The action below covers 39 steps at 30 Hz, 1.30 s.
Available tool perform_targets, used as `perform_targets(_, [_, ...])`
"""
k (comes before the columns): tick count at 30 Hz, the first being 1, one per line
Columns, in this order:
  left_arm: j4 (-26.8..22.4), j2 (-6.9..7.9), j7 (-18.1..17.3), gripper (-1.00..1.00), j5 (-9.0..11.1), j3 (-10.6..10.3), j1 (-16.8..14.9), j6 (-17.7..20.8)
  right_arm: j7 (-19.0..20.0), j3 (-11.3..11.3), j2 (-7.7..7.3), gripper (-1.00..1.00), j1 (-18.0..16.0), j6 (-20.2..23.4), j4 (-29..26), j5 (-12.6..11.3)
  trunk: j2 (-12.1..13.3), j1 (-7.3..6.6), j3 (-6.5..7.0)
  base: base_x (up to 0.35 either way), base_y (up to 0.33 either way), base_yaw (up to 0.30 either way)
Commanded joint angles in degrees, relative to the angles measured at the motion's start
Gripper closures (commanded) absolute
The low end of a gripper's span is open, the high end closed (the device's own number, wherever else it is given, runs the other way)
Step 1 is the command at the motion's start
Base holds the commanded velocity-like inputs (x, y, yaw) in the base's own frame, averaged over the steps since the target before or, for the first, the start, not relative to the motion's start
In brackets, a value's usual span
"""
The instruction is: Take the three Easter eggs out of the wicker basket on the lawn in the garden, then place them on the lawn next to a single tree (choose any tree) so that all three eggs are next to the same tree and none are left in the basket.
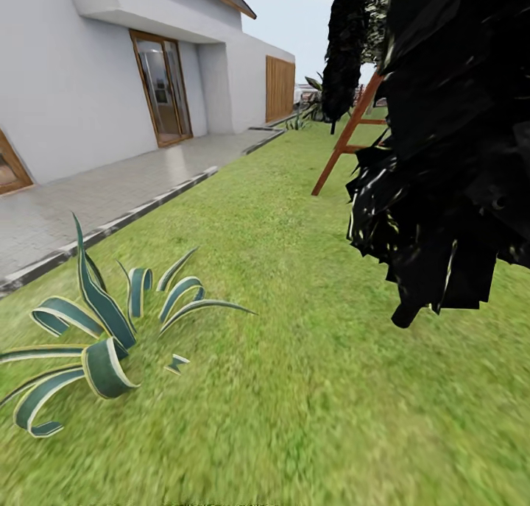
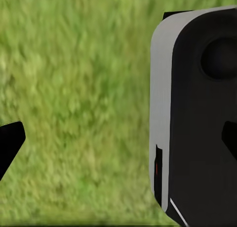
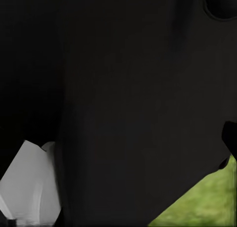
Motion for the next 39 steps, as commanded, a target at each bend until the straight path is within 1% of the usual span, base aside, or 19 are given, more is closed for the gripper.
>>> perform_targets(1, [0.05,0.0,0.05,-1.0,-0.03,-0.02,-0.03,-0.19,0.0,0.91,-0.01,-1.0,0.01,-0.06,-0.04,0.05,-0.02,0.0,-0.12,0.0,0.0,0.149])
perform_targets(5, [0.05,0.0,0.05,-1.0,-0.03,-0.02,-0.03,-0.19,-0.02,2.63,-0.01,-1.0,0.01,0.05,0.0,0.01,-0.02,0.0,-0.45,0.0,0.0,0.14])
perform_targets(9, [0.06,0.0,0.05,-1.0,-0.03,-0.02,-0.03,-0.19,-0.03,3.2,-0.01,-1.0,0.01,0.08,0.03,-0.01,-0.02,0.0,-0.8,0.0,0.0,0.133])
perform_targets(18, [0.06,0.0,0.05,-1.0,-0.03,-0.02,-0.03,-0.14,-0.03,3.45,0.0,-1.0,0.01,0.09,0.04,-0.02,-0.02,0.0,-1.58,0.009,0.006,0.13])
perform_targets(29, [0.05,0.02,0.05,-1.0,-0.03,-0.02,-0.03,-0.19,-0.03,3.56,0.0,-1.0,0.03,0.09,0.04,-0.02,-0.02,0.0,-2.54,0.133,0.058,0.129])
perform_targets(39, [0.05,0.0,0.05,-1.0,-0.03,-0.01,-0.03,-0.16,-0.03,3.63,0.28,-1.0,0.02,0.09,-0.03,-0.02,3.99,-2.2,-1.63,0.011,0.004,0.129])
